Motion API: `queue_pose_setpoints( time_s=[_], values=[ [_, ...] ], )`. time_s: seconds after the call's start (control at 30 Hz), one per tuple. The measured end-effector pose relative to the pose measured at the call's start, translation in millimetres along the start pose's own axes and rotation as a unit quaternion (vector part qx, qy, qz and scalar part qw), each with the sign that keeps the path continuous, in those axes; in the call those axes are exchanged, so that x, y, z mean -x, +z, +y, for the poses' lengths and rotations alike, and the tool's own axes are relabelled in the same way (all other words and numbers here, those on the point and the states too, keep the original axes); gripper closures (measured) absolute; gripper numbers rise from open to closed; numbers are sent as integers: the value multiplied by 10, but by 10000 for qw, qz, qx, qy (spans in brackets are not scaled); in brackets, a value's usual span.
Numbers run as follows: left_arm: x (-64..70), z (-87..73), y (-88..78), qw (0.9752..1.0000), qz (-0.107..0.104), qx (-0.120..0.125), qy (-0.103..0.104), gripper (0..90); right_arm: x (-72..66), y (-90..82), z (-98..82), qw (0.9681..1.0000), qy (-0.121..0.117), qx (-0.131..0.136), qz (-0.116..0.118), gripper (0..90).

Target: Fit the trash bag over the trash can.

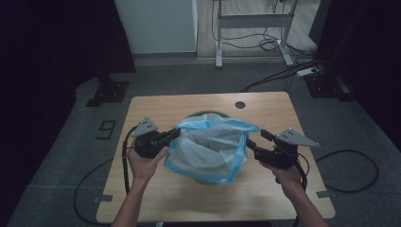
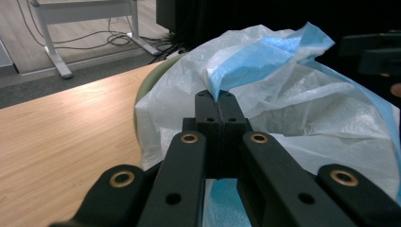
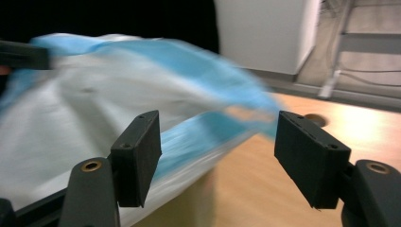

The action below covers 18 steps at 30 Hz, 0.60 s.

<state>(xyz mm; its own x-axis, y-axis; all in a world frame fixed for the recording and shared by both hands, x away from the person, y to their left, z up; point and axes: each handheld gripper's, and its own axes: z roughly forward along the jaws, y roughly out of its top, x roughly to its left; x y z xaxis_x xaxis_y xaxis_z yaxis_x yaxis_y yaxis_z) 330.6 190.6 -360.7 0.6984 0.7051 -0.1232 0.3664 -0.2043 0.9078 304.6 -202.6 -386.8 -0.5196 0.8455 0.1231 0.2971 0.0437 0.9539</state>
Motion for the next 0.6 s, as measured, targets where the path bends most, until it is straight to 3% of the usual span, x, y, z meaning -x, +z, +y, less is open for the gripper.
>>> queue_pose_setpoints(
  time_s=[0.13,0.23,0.33,0.47,0.6],
  values=[
    [-57,0,-14,10000,-20,70,-54,898,76,107,42,9992,-325,-78,-211,349],
    [-94,5,-12,9999,-51,92,-67,897,138,222,50,9986,-499,-182,43,530],
    [-156,14,-13,9998,-44,162,-129,898,174,291,89,9985,-471,-72,256,713],
    [-261,19,-2,9993,-67,217,-285,897,278,368,196,9981,58,256,550,849],
    [-321,20,28,9991,-20,249,-350,897,355,447,250,9970,329,294,630,888]
  ],
)
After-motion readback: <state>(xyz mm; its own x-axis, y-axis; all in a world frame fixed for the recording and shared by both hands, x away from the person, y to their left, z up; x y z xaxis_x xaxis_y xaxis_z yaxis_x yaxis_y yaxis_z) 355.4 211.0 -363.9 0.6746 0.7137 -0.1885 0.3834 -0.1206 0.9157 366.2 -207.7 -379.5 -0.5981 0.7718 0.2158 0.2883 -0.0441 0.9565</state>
